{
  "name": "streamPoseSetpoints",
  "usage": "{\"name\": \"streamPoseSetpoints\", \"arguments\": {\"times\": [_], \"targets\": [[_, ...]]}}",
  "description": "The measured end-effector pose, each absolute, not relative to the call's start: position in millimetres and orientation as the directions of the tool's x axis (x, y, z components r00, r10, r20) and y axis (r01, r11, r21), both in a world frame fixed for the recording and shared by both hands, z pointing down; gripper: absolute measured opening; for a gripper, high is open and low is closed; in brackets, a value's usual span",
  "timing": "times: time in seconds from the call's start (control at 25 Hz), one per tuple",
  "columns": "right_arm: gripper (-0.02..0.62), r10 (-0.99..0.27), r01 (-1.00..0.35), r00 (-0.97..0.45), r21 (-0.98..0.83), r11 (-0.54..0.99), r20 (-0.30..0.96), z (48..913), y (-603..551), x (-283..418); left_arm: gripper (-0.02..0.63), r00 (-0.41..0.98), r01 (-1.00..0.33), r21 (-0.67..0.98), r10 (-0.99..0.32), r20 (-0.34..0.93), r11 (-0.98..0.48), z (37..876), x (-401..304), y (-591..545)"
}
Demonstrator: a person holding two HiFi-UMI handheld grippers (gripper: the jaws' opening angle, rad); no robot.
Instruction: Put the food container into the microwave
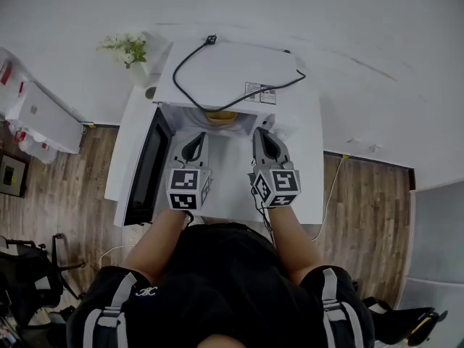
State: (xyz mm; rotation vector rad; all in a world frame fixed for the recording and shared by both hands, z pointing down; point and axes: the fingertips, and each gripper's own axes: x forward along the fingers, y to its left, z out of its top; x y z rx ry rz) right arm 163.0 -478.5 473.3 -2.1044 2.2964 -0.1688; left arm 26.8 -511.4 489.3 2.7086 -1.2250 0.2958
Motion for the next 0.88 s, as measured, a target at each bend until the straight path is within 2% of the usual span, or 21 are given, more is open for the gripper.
{"name": "streamPoseSetpoints", "arguments": {"times": [0.88], "targets": [[0.003,-0.997,-0.987,-0.039,-0.155,0.029,0.061,483,-461,178,0.012,0.686,-0.712,0.034,-0.685,0.243,-0.701,484,56,-505]]}}
